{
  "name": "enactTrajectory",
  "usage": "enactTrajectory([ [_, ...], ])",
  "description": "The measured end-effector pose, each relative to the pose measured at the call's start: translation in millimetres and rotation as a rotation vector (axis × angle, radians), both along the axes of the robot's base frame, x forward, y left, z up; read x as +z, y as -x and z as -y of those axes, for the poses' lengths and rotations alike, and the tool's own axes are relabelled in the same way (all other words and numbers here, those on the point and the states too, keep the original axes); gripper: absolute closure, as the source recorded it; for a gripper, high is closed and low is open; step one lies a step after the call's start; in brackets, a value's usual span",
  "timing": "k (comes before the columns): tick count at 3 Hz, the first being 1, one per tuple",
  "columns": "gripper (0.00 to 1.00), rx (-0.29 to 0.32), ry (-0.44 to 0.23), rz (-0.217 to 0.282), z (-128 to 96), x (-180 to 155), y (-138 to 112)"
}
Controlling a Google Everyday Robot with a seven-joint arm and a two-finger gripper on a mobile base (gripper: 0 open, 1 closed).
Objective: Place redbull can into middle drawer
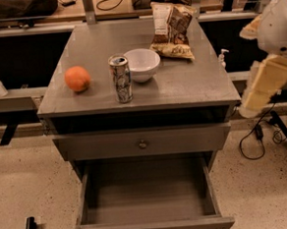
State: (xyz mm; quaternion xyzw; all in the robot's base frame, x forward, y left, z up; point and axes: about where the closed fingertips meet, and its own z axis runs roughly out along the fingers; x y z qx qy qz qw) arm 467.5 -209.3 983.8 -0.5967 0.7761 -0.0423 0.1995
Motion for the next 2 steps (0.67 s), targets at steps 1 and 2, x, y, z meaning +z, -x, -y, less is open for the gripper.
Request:
enactTrajectory([
  [1, 0.0, 0.042, -0.128, 0.14, -16, 16, -67],
  [2, 0.0, 0.185, -0.364, 0.246, -69, 35, -138],
])
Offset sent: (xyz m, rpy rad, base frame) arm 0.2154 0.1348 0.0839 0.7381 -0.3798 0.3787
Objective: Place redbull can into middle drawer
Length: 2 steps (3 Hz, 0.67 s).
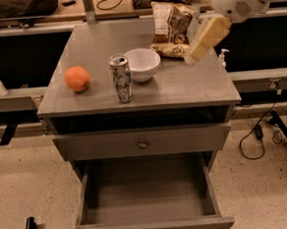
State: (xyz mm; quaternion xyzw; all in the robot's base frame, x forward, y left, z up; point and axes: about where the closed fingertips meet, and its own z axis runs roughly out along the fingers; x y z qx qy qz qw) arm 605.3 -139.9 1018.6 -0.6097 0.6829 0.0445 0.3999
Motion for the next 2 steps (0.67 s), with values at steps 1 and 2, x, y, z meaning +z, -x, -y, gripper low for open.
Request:
enactTrajectory([
  [1, 0.0, 0.193, -0.225, -0.003, -84, 1, -47],
  [2, 0.0, 0.207, -0.282, -0.001, -91, 2, -63],
])
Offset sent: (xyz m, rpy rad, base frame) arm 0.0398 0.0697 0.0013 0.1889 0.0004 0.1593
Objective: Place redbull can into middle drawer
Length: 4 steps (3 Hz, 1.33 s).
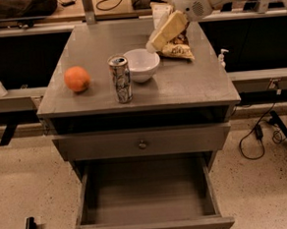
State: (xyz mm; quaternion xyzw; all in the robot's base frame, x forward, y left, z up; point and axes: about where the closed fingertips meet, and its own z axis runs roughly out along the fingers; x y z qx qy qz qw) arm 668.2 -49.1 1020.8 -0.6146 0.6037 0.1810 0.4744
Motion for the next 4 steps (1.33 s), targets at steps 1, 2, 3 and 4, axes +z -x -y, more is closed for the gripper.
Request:
enactTrajectory([
  [1, 0.0, -0.001, 0.004, 0.003, 0, 1, 1],
  [2, 0.0, 0.032, -0.042, -0.051, -22, -23, 9],
  [3, 0.0, 0.106, -0.179, -0.132, -85, -75, 27],
  [4, 0.0, 0.119, -0.26, -0.17, -111, -97, 34],
])
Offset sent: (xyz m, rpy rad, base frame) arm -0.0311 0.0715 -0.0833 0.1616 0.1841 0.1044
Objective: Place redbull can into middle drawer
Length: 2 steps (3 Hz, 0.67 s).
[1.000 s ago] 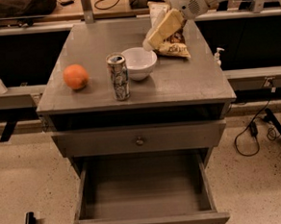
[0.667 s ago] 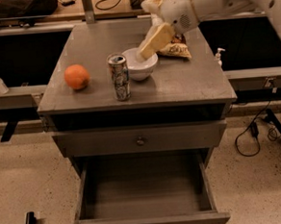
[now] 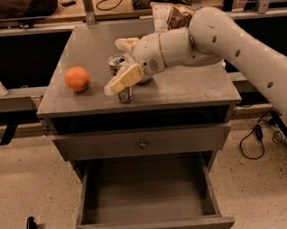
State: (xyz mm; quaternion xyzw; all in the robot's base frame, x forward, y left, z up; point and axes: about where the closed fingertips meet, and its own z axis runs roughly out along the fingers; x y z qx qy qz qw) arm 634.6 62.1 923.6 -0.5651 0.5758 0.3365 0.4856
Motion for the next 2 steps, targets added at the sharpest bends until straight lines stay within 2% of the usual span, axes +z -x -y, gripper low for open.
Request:
enactTrajectory([
  [1, 0.18, -0.041, -0.075, -0.049, -6.8, -20.1, 0.3],
  [2, 0.41, -0.074, -0.174, -0.079, -8.5, -29.0, -1.8],
])
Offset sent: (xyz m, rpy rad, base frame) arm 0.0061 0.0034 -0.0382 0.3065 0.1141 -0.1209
